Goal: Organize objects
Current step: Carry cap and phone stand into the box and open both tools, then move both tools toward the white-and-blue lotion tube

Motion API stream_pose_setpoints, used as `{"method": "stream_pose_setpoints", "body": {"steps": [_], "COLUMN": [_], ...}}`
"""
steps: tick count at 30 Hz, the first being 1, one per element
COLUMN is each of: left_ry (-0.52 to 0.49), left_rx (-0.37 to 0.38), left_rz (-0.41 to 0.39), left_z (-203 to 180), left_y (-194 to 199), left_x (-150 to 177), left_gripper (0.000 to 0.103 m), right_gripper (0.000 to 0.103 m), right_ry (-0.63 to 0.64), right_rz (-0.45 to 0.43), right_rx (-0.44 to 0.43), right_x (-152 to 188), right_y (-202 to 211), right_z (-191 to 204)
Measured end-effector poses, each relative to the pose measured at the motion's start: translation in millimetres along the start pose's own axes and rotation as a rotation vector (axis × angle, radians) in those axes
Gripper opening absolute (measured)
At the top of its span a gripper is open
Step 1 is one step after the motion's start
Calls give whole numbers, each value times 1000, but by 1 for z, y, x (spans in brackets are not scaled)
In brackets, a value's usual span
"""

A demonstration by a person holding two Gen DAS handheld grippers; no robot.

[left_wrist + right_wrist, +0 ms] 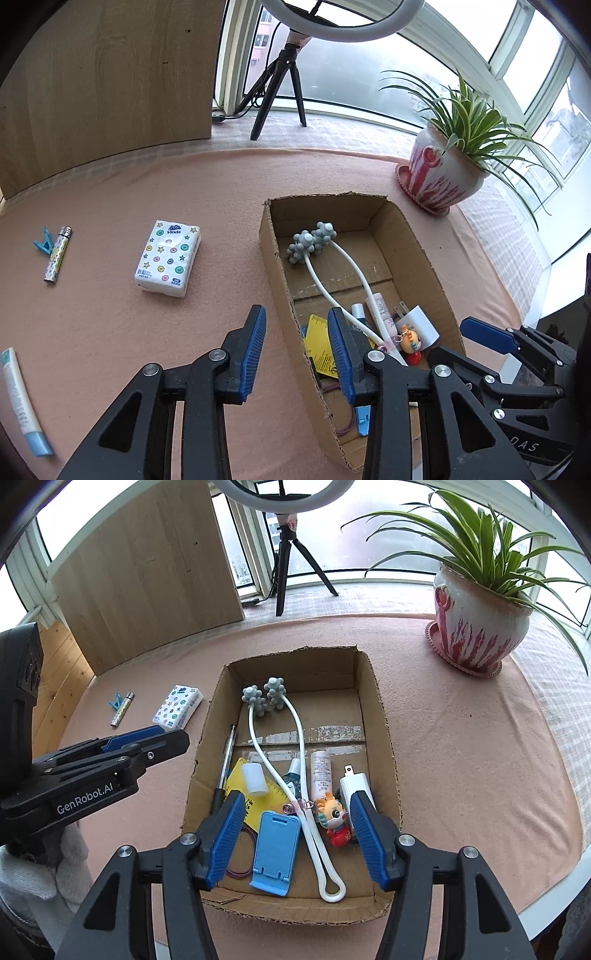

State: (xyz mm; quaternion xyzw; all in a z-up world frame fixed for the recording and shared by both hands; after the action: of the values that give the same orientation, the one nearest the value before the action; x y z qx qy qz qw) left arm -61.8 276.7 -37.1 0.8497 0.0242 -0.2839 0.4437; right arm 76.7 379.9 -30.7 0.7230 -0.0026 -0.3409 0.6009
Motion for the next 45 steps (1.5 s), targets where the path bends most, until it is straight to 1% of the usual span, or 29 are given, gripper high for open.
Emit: {"method": "stream_pose_setpoints", "body": {"steps": [7, 9, 11, 13, 22, 24, 26, 30, 32, 34, 37, 39, 42, 45], "left_ry": [49, 66, 85, 105, 207, 229, 252, 305, 335, 364, 399, 428, 460, 468], "left_rx": [-22, -29, -40, -52, -125, -144, -169, -217, -235, -251, -286, -296, -289, -275], "left_rz": [-17, -22, -31, -38, -73, -80, -90, -105, -110, -113, -114, -107, -96, -81], "left_z": [30, 40, 52, 64, 129, 144, 159, 192, 209, 226, 250, 265, 283, 294], "left_y": [17, 23, 32, 40, 87, 99, 110, 135, 147, 161, 177, 184, 190, 192], "left_x": [4, 6, 9, 13, 35, 42, 50, 69, 80, 94, 112, 124, 138, 149], "left_gripper": [38, 40, 44, 44, 45, 50, 64, 73, 80, 84, 86, 86, 86, 86], "right_gripper": [55, 55, 55, 55, 56, 56, 56, 60, 63, 65, 67, 68, 68, 68], "right_ry": [21, 32, 40, 46, 110, 130, 150, 200, 232, 264, 307, 323, 339, 359], "right_rz": [12, 13, 16, 23, 55, 62, 68, 77, 78, 78, 87, 106, 131, 146], "right_rx": [-28, -36, -47, -64, -147, -169, -186, -211, -222, -229, -241, -258, -292, -313], "right_x": [-3, -4, -5, -7, -10, -11, -11, -10, -9, -8, -6, -4, -3, -1], "right_y": [-2, -2, -2, -4, -11, -13, -14, -17, -17, -19, -23, -27, -32, -34], "right_z": [24, 33, 42, 51, 114, 131, 149, 187, 206, 225, 251, 268, 292, 314]}}
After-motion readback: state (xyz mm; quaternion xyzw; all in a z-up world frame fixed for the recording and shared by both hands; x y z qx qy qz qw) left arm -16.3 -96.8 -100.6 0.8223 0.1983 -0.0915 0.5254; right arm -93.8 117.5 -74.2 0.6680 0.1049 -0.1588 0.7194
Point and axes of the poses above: each gripper's, at about its wrist camera, not at the fingertips, and y roughly against the way its jaws point, z to its left, x to its underside, the point moved 3 cm from there along -y, roughly the way its jaws point, and after that the axes turned 14 degrees about x, right-handed, at the moved point
